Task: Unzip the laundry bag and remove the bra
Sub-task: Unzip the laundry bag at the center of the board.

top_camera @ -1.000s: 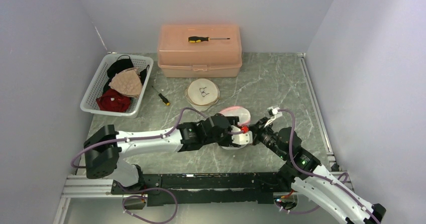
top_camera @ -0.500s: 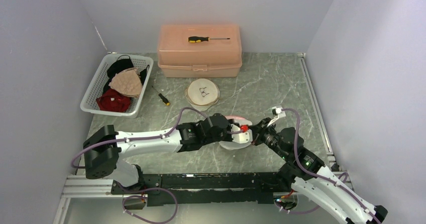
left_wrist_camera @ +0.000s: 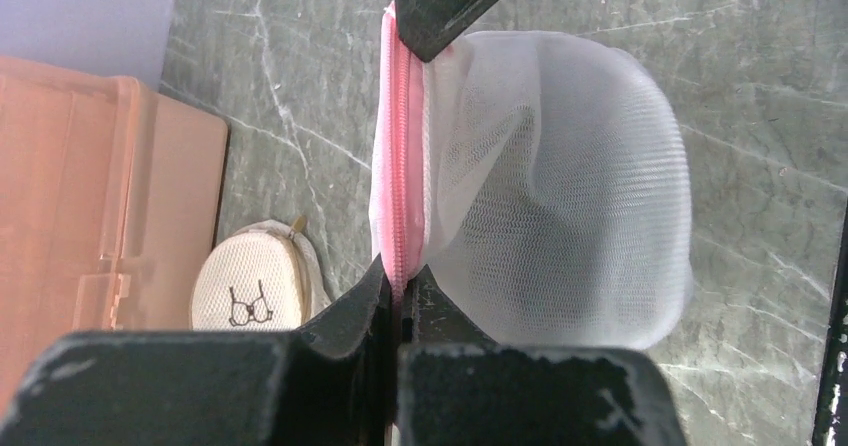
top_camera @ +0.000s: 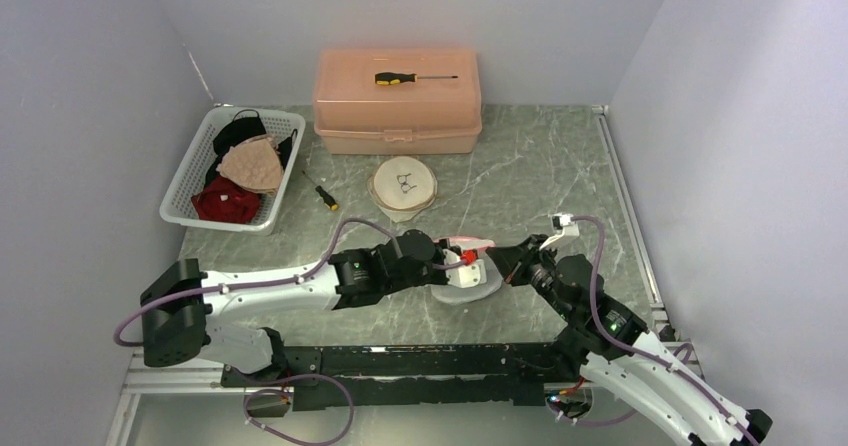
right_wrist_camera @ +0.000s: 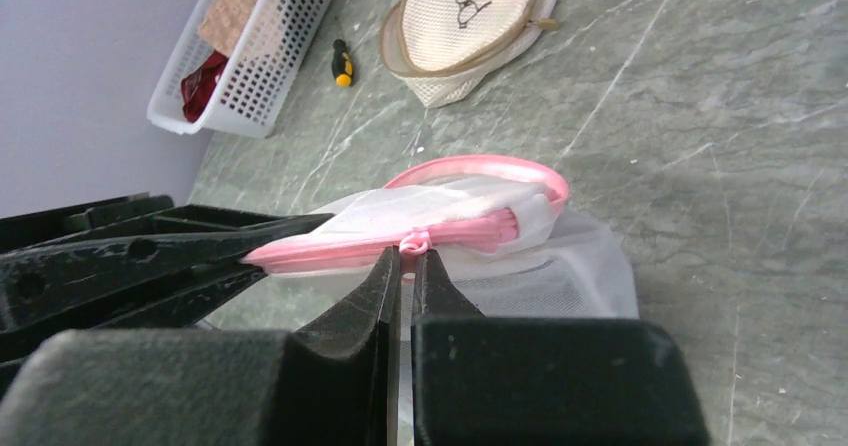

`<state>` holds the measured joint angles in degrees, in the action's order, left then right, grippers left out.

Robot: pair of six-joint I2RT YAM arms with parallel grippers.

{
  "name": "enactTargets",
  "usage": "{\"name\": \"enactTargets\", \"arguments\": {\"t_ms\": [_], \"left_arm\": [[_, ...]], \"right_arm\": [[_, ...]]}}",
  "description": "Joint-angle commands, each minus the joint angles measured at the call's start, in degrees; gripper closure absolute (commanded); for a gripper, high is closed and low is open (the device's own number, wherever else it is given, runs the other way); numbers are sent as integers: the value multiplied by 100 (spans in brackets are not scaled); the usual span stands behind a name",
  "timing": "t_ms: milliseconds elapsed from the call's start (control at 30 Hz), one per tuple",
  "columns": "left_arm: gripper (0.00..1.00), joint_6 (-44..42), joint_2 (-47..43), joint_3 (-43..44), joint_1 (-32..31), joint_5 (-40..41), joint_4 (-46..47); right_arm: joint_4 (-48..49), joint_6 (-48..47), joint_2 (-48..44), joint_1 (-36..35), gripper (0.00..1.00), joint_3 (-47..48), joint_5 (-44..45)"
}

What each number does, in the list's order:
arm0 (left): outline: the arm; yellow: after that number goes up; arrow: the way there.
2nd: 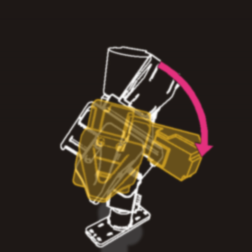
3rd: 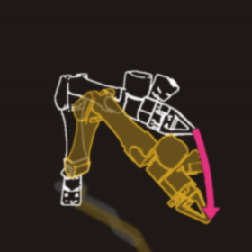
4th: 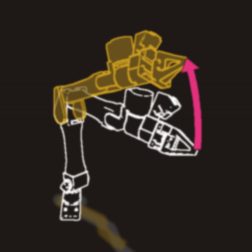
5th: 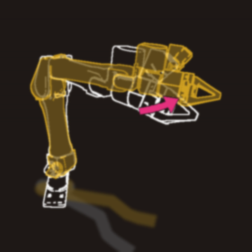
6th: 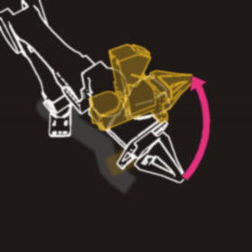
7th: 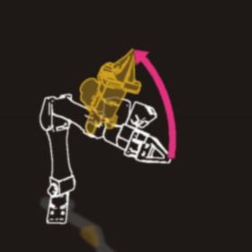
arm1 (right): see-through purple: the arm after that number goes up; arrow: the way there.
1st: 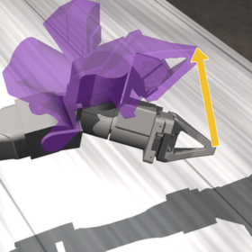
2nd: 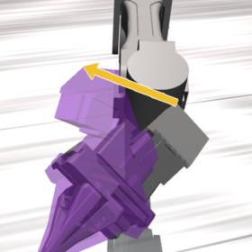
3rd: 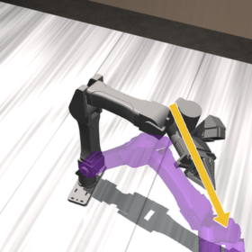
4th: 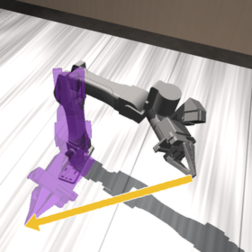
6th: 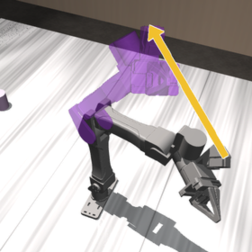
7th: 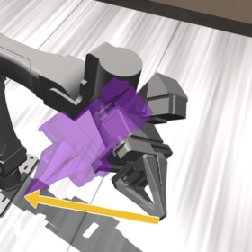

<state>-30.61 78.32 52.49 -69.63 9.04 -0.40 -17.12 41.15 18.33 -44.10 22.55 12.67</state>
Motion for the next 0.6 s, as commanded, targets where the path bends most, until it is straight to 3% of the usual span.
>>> {"name": "enactTargets", "arguments": {"t_ms": [0,567], "left_arm": [[97,237,-402,-130,-43,191,-285],[97,366,-859,-406,-79,505,-552]], "right_arm": [[29,116,93,61,100,50,915],[365,284,647,112,100,75,1073]]}}
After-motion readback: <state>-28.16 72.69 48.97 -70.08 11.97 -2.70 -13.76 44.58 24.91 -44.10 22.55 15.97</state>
